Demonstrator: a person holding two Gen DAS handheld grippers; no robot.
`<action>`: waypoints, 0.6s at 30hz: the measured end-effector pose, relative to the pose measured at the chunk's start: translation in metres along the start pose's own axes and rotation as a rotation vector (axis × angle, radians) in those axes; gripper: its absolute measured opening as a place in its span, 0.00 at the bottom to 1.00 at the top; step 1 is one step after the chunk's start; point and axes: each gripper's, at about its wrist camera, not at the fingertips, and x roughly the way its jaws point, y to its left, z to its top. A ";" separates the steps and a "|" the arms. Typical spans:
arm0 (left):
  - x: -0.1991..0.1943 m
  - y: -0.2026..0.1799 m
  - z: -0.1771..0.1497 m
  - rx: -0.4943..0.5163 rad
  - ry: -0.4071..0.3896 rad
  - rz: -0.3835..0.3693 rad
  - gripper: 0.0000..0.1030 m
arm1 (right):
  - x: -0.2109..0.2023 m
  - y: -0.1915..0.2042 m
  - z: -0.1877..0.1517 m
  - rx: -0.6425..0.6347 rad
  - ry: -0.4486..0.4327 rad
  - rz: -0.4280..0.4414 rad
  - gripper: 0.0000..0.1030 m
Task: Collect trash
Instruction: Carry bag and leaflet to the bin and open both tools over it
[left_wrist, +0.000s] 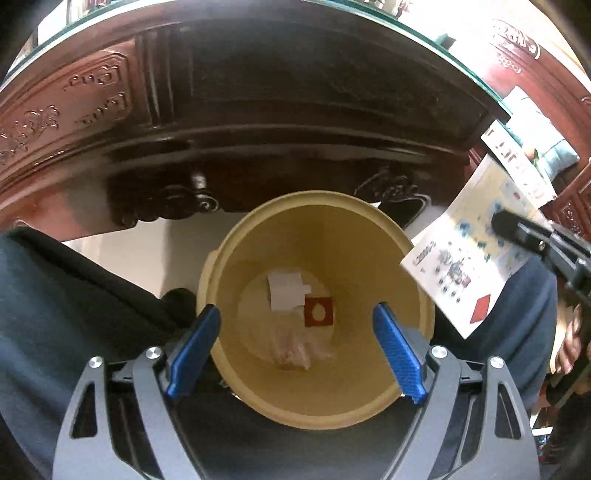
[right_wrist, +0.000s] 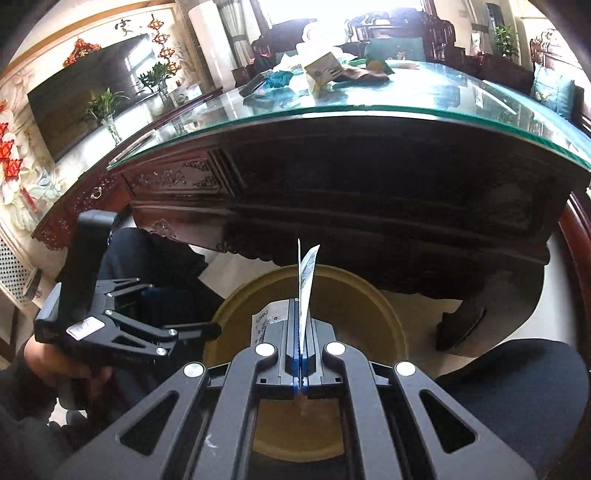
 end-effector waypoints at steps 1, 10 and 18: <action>-0.001 0.000 0.000 -0.002 -0.003 0.001 0.82 | 0.001 0.001 0.000 -0.003 0.003 0.009 0.01; -0.014 0.003 0.000 -0.011 -0.029 0.015 0.82 | 0.002 0.019 -0.002 -0.092 -0.009 -0.080 0.61; -0.013 0.001 -0.001 -0.005 -0.026 0.026 0.82 | 0.004 0.019 -0.004 -0.098 0.001 -0.080 0.61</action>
